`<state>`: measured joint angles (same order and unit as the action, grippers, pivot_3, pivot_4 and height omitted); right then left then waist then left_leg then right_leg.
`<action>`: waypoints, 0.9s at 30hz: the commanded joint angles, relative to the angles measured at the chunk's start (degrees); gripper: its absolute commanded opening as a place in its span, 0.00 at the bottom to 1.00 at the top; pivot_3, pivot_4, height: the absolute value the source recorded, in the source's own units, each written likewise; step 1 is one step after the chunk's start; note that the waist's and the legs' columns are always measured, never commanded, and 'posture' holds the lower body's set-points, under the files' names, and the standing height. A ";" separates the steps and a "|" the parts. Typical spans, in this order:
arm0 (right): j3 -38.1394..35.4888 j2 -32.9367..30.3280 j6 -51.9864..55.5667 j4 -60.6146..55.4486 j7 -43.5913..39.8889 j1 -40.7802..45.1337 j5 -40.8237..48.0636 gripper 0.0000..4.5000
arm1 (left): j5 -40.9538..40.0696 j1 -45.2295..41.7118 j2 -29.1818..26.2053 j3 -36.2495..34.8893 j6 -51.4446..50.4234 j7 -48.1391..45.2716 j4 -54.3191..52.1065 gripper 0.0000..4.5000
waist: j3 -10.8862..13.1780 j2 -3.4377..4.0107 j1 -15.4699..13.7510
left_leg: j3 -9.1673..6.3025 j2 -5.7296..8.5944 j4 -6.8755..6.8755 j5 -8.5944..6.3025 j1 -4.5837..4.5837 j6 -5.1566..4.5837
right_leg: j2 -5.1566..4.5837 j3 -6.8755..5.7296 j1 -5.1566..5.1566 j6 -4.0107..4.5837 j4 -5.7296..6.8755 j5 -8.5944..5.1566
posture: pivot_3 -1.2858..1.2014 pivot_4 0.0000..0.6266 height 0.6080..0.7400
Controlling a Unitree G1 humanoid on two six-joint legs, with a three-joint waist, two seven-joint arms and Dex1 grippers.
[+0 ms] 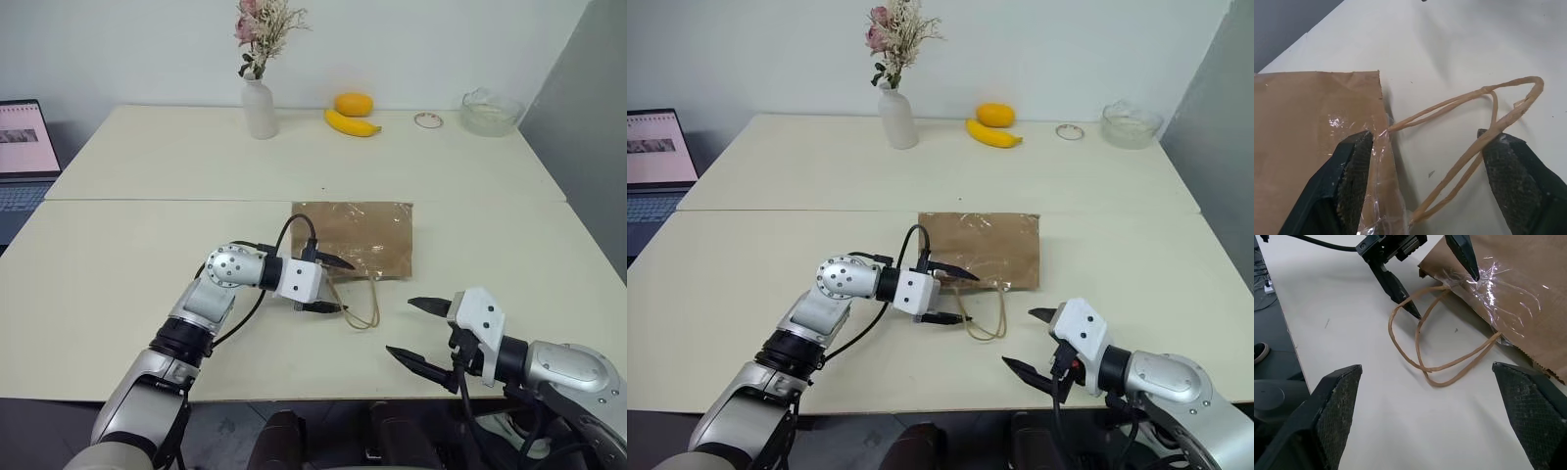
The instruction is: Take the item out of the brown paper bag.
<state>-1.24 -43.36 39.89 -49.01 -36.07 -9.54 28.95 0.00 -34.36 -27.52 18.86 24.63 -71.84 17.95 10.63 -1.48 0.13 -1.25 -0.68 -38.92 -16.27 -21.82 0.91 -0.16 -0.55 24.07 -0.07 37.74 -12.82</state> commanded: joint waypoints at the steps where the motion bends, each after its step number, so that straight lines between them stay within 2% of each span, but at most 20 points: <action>1: 0.46 -0.28 -0.84 -1.40 0.40 0.61 -0.93 1.00 | -0.52 -0.95 0.63 2.07 1.05 -1.75 -0.49 0.60 | 0.00 0.00 0.00 | 0.00 0.00 0.00 0.00 0.00 0.00 | 0.00 0.00 0.00 0.00 0.00 0.00 | 0.52 0.24 1.00; 6: 1.84 -0.50 -1.46 -0.37 -0.08 0.94 -2.57 1.00 | -0.32 -2.05 2.46 2.83 0.83 -0.64 0.54 0.26 | 0.00 0.00 0.00 | 0.00 0.00 0.00 0.00 0.00 0.00 | 0.00 -0.01 0.00 0.00 -0.01 0.00 | 0.52 0.24 1.00; 10: 4.97 -0.12 -2.06 0.74 0.32 1.58 -5.20 1.00 | -4.16 -3.09 3.87 0.25 -8.05 0.87 -2.23 0.01 | 0.00 0.00 0.03 | 0.01 0.01 0.00 0.00 -0.01 0.00 | 0.00 -0.01 0.00 0.00 -0.01 0.00 | 0.52 0.24 1.00; 16: 11.78 3.84 -2.28 5.34 2.33 5.54 -9.19 1.00 | -8.33 -3.10 2.79 -3.14 -20.04 2.30 -7.81 0.01 | 0.00 0.00 0.19 | -0.03 0.00 0.00 0.00 0.01 0.00 | 0.09 -0.01 0.01 0.00 0.00 0.00 | 0.52 0.24 1.00; 25: 21.38 11.13 -7.39 17.25 3.22 15.01 -17.59 1.00 | -9.59 -2.64 1.88 -5.16 -25.94 4.39 -11.03 0.01 | 0.00 0.00 0.19 | -0.04 0.00 0.00 0.00 0.02 0.00 | 0.07 -0.01 0.03 0.00 -0.01 0.00 | 0.52 0.24 1.00; 27: 23.04 12.66 -8.62 20.78 3.87 16.89 -20.09 0.86 | -9.77 -2.74 1.98 -5.25 -26.72 4.97 -11.49 0.00 | 0.00 0.00 0.18 | -0.03 0.00 0.00 0.00 0.02 0.00 | 0.06 -0.02 0.03 0.00 -0.01 0.00 | 0.52 0.24 1.00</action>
<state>20.89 -31.24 33.45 -29.58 -32.70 6.28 11.07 -8.71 -36.56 -25.43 15.27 -1.48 -67.92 9.02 10.63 -1.48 0.31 -1.29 -0.68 -38.92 -16.27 -21.81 0.91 -0.10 -0.57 24.10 -0.07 37.74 -12.83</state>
